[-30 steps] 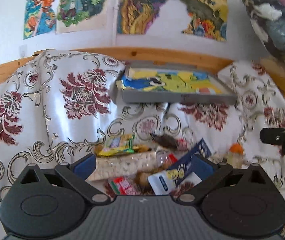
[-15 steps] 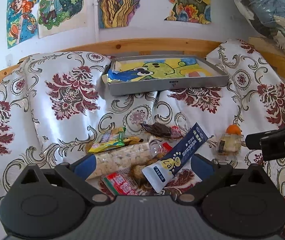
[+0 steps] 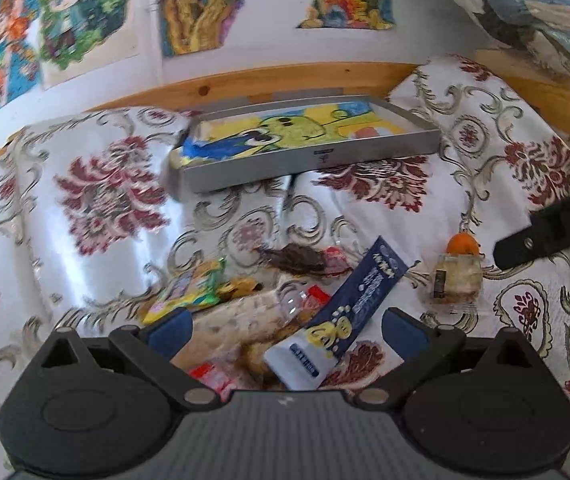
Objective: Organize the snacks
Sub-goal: 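Grasp the blue milk-powder stick with the left tool while the right grasps the wrapped pastry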
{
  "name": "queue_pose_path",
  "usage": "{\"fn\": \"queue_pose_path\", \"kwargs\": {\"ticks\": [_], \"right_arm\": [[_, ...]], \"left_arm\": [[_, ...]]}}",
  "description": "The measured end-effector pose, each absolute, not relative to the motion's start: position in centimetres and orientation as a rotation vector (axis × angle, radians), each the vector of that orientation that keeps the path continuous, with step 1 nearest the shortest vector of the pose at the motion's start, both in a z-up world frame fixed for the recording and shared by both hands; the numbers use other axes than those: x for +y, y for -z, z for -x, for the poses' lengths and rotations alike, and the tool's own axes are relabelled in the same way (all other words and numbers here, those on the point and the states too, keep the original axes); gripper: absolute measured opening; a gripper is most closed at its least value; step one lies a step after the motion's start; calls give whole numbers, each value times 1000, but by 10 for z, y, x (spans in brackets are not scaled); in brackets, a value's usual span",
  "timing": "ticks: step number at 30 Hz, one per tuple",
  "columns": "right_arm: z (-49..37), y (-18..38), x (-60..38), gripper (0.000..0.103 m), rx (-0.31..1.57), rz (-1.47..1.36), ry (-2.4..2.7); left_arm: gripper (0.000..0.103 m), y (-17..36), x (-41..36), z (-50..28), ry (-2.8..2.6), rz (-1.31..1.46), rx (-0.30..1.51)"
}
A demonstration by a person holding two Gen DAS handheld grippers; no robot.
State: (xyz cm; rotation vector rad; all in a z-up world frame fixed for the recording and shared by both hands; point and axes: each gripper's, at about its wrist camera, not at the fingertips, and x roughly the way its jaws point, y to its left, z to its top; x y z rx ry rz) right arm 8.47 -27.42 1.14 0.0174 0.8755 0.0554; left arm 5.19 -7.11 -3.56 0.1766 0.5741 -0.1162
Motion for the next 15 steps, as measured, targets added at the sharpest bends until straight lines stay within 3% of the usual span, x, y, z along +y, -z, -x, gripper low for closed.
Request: {"fn": "queue_pose_path", "kwargs": {"ticks": [15], "right_arm": [[-154, 19, -273, 102, 1008, -36, -117]], "left_arm": [[102, 66, -100, -97, 263, -286, 603]]}}
